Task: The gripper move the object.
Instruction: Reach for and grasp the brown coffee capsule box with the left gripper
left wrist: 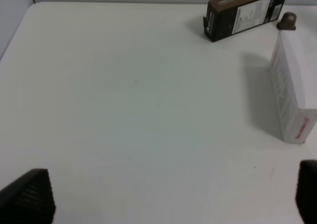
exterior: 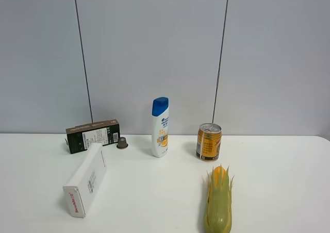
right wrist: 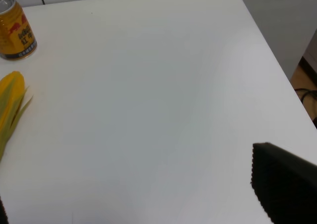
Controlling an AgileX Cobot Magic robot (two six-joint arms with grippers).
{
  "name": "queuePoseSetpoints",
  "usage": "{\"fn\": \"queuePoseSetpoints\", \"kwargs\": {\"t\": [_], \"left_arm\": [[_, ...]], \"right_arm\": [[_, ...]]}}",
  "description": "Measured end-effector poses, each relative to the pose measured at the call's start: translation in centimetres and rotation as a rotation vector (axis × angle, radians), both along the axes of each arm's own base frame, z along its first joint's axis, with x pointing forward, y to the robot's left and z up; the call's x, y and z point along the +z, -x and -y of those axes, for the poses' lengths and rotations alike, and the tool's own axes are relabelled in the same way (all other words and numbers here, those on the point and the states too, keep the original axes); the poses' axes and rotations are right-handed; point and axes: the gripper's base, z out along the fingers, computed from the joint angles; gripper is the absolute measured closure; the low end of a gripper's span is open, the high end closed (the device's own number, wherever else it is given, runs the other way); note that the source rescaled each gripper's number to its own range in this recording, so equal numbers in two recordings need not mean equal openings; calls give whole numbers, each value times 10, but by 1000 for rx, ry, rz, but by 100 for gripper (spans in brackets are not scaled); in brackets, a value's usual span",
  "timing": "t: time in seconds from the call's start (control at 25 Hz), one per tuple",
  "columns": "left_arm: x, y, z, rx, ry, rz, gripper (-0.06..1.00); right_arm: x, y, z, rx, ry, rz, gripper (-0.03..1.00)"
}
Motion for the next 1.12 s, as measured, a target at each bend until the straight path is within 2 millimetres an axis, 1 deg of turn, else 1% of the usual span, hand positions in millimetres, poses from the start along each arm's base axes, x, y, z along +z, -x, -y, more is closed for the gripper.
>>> {"fn": "queuePoseSetpoints", "kwargs": {"t": [1.04,1.12], "left_arm": [[0,0,1,-4,5,0,-6],[0,-3,1,-12,18,-19,-6]], "right_arm": [[0,0,0,0,0,0,-3],[0,0,0,0,0,0,-3]]}}
